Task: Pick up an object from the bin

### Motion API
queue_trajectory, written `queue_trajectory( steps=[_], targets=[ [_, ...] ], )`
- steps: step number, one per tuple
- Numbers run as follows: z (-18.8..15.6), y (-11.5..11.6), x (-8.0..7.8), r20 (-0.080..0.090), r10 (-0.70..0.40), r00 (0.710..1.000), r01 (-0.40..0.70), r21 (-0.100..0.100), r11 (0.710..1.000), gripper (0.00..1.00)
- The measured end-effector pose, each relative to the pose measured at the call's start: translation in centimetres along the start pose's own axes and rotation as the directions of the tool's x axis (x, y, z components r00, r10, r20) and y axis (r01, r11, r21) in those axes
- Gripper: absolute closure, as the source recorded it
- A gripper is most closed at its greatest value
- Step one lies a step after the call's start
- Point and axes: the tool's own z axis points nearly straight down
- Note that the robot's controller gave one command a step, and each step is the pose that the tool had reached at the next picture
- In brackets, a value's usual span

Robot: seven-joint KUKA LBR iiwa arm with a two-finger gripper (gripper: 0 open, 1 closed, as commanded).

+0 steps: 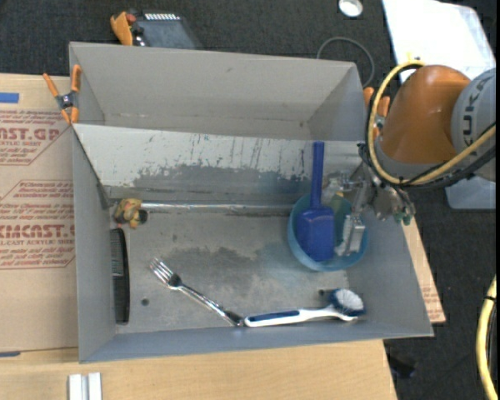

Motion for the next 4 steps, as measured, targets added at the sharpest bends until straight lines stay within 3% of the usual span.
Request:
queue_trajectory(
  steps=[1, 2, 3, 4],
  targets=[
    [1.6, 3.3, 0.2, 0.005, 0.047, 0.999, -0.047, 0.0, 0.999, 0.0],
    [1.4, 3.2, 0.2, 0.005, 0.034, 0.999, -0.034, 0.001, 0.999, 0.0],
    [4.9, 3.1, 2.5, 0.01, 0.035, 0.999, -0.035, 0.0, 0.999, 0.0],
    [3.4, 4.3, 0.5, 0.01, -0.047, 0.999, 0.047, 0.003, 0.999, 0.0]
  ],
)
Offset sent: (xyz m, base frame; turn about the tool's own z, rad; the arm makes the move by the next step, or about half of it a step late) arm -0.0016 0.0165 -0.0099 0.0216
